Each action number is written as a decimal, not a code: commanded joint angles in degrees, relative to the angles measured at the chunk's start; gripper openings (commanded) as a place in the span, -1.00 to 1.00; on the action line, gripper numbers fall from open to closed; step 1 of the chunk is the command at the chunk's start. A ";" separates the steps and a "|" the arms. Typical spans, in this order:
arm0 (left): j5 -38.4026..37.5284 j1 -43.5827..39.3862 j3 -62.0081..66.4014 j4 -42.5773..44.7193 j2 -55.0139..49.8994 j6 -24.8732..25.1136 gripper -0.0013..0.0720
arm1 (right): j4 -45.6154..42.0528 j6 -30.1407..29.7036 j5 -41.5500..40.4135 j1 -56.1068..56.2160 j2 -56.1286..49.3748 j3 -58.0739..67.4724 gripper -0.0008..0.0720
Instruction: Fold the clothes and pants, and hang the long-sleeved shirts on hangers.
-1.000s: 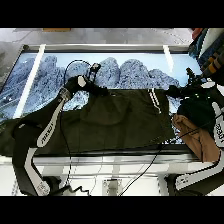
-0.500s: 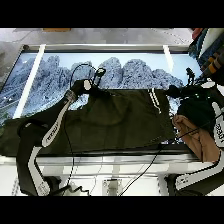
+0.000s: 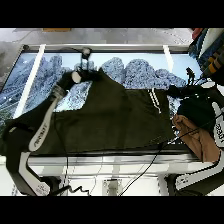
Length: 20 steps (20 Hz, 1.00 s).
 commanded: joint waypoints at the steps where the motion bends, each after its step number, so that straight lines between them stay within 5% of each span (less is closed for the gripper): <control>1: 4.61 5.97 0.07 0.35 7.30 -0.07 -0.91 | 3.13 0.04 -5.81 0.07 0.00 0.07 -0.89; 6: -0.02 20.22 0.04 4.76 11.52 -0.48 -0.92 | 4.15 1.14 -16.17 1.05 0.00 0.07 -0.89; 9: -9.62 28.72 0.04 4.76 11.54 -8.96 -0.92 | 3.48 1.16 -22.73 3.04 -0.02 0.07 -0.89; 11: -16.98 32.76 0.04 5.70 11.74 -9.77 -0.92 | 2.95 1.18 -27.76 4.44 -0.04 0.07 -0.89; 13: -23.10 34.36 0.00 14.36 12.22 -13.57 -0.93 | 1.75 2.56 -32.17 5.42 -0.07 0.07 -0.89; 16: -29.38 33.90 -0.07 39.26 13.35 -27.69 -0.93 | 1.40 3.96 -33.55 5.40 -0.07 0.07 -0.89; 20: -41.94 34.88 -1.42 42.53 13.53 -28.41 -0.92 | -1.03 4.35 -33.09 5.40 -0.07 0.07 -0.89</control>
